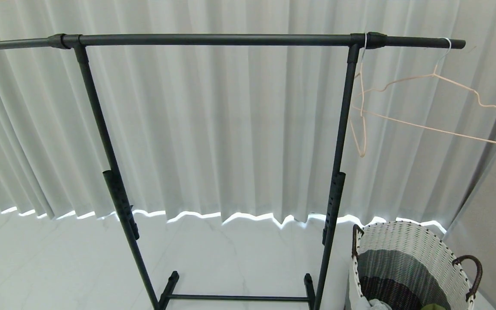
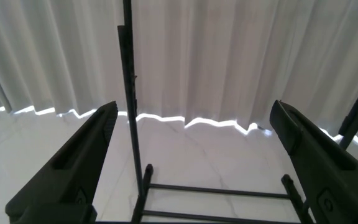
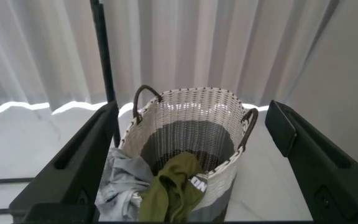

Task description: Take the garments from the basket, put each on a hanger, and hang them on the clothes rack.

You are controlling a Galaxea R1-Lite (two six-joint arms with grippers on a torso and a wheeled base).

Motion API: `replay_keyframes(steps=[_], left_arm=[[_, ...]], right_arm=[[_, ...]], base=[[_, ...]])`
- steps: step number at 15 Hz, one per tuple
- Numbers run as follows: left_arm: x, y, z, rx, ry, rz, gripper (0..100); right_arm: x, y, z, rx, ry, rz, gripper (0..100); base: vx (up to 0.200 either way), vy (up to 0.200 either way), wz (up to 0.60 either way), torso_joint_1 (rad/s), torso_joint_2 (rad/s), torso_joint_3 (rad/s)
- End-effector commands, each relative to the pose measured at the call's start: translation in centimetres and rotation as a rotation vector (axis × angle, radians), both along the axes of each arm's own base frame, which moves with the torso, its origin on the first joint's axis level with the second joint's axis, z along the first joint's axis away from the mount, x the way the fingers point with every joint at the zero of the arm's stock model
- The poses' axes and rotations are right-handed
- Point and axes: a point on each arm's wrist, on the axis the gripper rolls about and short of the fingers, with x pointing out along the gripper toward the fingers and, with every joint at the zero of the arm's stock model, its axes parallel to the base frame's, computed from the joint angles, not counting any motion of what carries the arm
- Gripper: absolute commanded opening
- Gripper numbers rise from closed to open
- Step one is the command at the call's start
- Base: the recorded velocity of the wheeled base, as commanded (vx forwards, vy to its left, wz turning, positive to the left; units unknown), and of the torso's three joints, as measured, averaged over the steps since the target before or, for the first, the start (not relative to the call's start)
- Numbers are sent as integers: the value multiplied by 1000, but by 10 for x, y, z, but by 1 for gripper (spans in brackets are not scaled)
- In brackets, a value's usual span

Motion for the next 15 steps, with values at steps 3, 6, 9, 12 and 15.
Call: replay_keyframes(steps=[3, 6, 9, 12, 15], left_arm=[[0, 0, 0, -12, -1, 2, 100], [0, 0, 0, -11, -1, 2, 100], [0, 0, 0, -9, -1, 2, 100], [0, 0, 0, -11, -1, 2, 100], [0, 0, 0, -11, -1, 2, 100]], right_arm=[[0, -1, 3, 1, -30, -27, 100], [-2, -1, 41, 20, -65, 30, 100], [37, 1, 79, -118, 184, 92, 100], [77, 4, 82, -213, 357, 116, 100], [93, 6, 77, -229, 380, 120, 100]], base=[[0, 0, 0, 0, 0, 0], [0, 0, 0, 0, 0, 0], [0, 0, 0, 0, 0, 0], [0, 0, 0, 0, 0, 0], [0, 0, 0, 0, 0, 0]])
